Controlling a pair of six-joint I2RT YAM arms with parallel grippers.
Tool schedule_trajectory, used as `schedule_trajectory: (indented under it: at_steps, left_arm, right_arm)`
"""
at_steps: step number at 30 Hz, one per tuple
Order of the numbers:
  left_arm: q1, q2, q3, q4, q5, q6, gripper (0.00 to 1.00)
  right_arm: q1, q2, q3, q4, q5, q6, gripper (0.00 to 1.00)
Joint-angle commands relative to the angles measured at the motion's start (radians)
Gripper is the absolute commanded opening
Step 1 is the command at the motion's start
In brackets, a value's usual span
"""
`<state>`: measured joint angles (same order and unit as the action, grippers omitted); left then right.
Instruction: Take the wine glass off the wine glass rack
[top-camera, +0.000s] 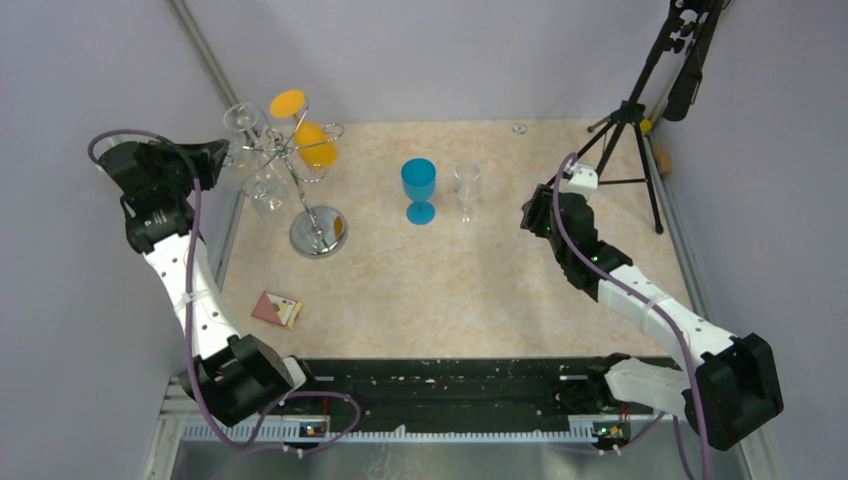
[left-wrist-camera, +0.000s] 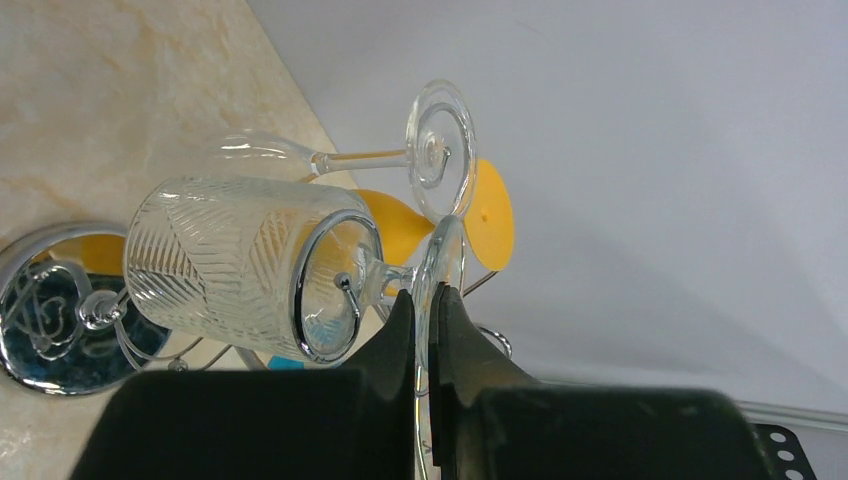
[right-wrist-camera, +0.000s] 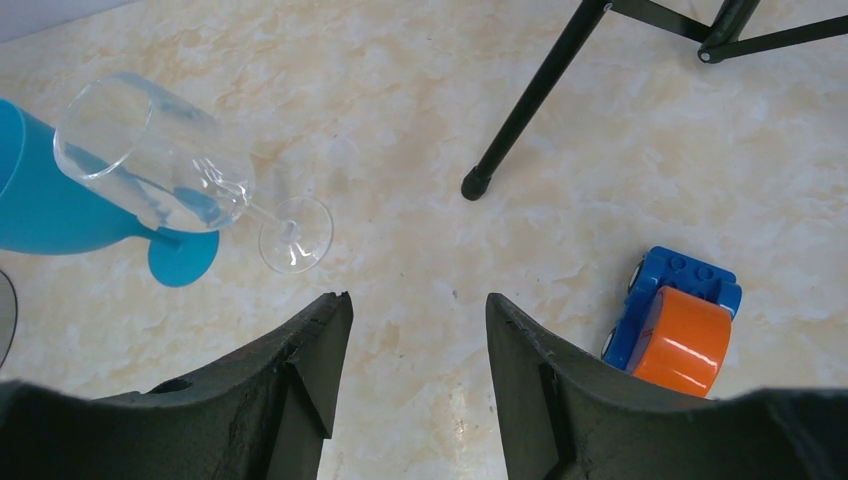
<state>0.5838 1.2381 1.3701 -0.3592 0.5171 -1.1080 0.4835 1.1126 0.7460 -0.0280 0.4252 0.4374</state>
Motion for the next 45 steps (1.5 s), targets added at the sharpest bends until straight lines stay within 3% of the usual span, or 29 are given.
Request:
schedule_trajectory:
  at_steps: [1, 7, 19, 26, 45]
  left_arm:
    - [0.001, -0.020, 0.033, 0.157, 0.109, -0.043, 0.00]
    - [0.002, 0.022, 0.132, -0.060, 0.106, 0.026, 0.00]
    - [0.002, 0.033, 0.223, -0.288, 0.048, 0.155, 0.00]
    - [0.002, 0.024, 0.228, -0.347, -0.007, 0.180, 0.00]
    - [0.002, -0.183, 0.322, -0.525, -0.341, 0.192, 0.00]
  right_arm:
    - [-0.014, -0.003, 0.001, 0.056, 0.004, -0.005, 0.55]
    - [-0.014, 0.010, 0.007, 0.055, -0.005, 0.007, 0.55]
    - [-0.014, 0.025, 0.020, 0.050, -0.021, 0.025, 0.54]
    - [-0.014, 0.028, 0.024, 0.048, -0.032, 0.029, 0.54]
    - [-0.014, -0.009, 0.048, -0.019, -0.009, 0.007, 0.56]
